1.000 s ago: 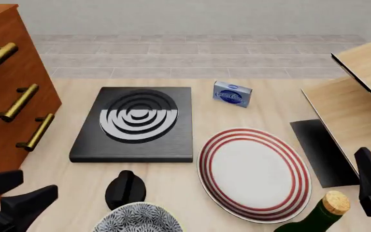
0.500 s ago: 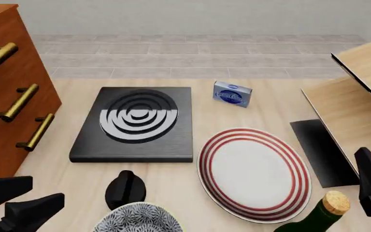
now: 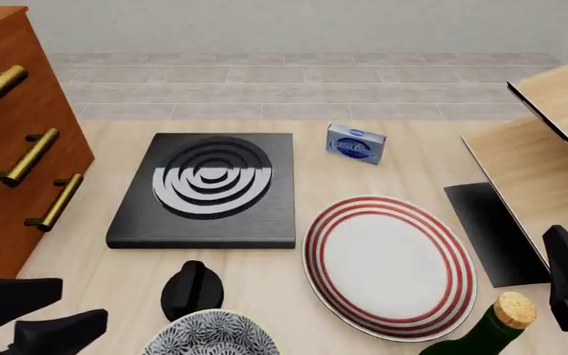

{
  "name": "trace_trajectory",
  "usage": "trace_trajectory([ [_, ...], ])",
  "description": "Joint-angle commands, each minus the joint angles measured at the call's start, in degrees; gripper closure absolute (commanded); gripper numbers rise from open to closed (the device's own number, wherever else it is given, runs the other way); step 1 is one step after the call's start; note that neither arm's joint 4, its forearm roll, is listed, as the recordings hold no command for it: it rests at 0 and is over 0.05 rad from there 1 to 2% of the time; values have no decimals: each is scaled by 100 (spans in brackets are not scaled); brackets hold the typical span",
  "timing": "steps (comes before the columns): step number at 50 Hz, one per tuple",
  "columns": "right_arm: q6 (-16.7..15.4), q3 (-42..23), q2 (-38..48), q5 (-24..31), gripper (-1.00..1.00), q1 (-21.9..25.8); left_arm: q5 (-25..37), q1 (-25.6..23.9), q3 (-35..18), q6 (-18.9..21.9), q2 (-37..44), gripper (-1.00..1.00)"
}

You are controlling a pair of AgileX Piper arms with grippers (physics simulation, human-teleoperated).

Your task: Put the bowl on the stove.

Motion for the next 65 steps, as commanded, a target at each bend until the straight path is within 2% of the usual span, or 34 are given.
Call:
trace_trajectory([
  [1,0,0,-1,0,-100,0,-147,48,88,58,148,-100],
  [15,1,0,0,0,-100,0,-548,58,371,157,383,-100],
  [26,0,0,1,0,-100,0,-607,-10,480,252,450,-100],
  [28,-1,0,1,0,-100,0,-629,-16,479,232,483,-100],
  [29,1,0,0,0,-100,0,-668,-61,527,96,576,-100],
  [31,0,0,0,0,-100,-1,-639,-42,547,201,478,-100],
  [45,1,0,0,0,-100,0,-667,-176,583,191,534,-100],
  [65,1,0,-1,0,-100,0,-1621,-71,928,382,1222,-100],
])
